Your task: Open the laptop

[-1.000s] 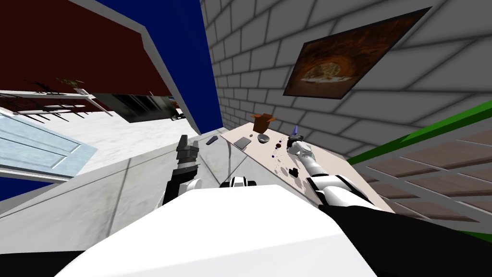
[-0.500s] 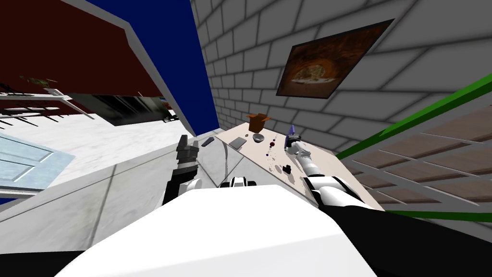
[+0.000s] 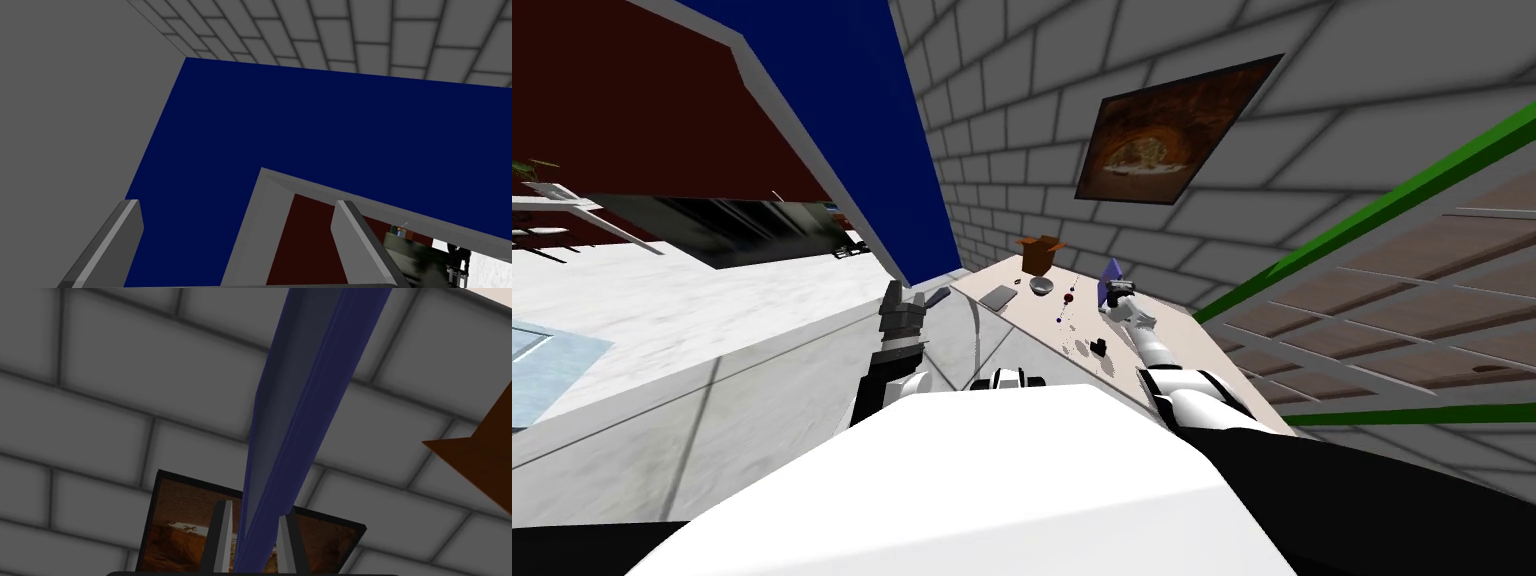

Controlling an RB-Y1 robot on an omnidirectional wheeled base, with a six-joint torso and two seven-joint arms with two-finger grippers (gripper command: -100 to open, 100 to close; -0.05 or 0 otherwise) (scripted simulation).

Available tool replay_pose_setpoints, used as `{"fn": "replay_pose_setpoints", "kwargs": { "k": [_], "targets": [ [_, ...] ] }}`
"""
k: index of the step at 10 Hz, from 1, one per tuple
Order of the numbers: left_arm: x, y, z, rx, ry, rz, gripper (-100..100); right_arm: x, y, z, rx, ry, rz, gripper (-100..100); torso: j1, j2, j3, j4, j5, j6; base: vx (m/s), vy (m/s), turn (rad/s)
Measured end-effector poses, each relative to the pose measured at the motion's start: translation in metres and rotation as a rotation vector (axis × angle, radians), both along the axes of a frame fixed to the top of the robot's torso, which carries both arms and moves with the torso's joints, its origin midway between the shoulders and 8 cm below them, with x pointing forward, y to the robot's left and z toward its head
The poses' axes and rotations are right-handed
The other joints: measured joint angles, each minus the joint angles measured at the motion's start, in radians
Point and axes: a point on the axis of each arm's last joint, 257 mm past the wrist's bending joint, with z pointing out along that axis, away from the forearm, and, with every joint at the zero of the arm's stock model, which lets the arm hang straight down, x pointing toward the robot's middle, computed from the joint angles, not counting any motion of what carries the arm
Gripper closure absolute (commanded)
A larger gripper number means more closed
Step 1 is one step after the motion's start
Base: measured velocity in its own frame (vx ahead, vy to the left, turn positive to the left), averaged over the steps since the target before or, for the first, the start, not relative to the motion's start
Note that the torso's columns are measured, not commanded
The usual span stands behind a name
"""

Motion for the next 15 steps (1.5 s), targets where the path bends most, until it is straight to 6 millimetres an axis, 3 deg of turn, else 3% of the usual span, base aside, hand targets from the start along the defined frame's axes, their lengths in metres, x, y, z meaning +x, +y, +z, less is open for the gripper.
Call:
{"fn": "replay_pose_setpoints", "kwargs": {
  "k": [10, 13, 15],
  "targets": [
    [0.000, 0.000, 0.000, 0.000, 0.000, 0.000, 0, -0.001, 0.044, -0.035, 0.262, -0.184, 0.165, 100, -0.019, -0.006, -0.004, -0.009, -0.012, 0.006, 0.072, -0.010, -0.134],
    [0.000, 0.000, 0.000, 0.000, 0.000, 0.000, 0, -0.001, 0.052, -0.033, 0.313, -0.232, 0.202, 100, -0.012, -0.007, -0.004, -0.008, -0.009, 0.000, 0.045, -0.011, -0.104],
    [0.000, 0.000, 0.000, 0.000, 0.000, 0.000, 0, -0.008, 0.063, -0.047, 0.379, -0.262, 0.238, 100, -0.012, -0.009, -0.005, -0.012, -0.012, 0.001, 0.108, -0.037, -0.164]
  ]
}}
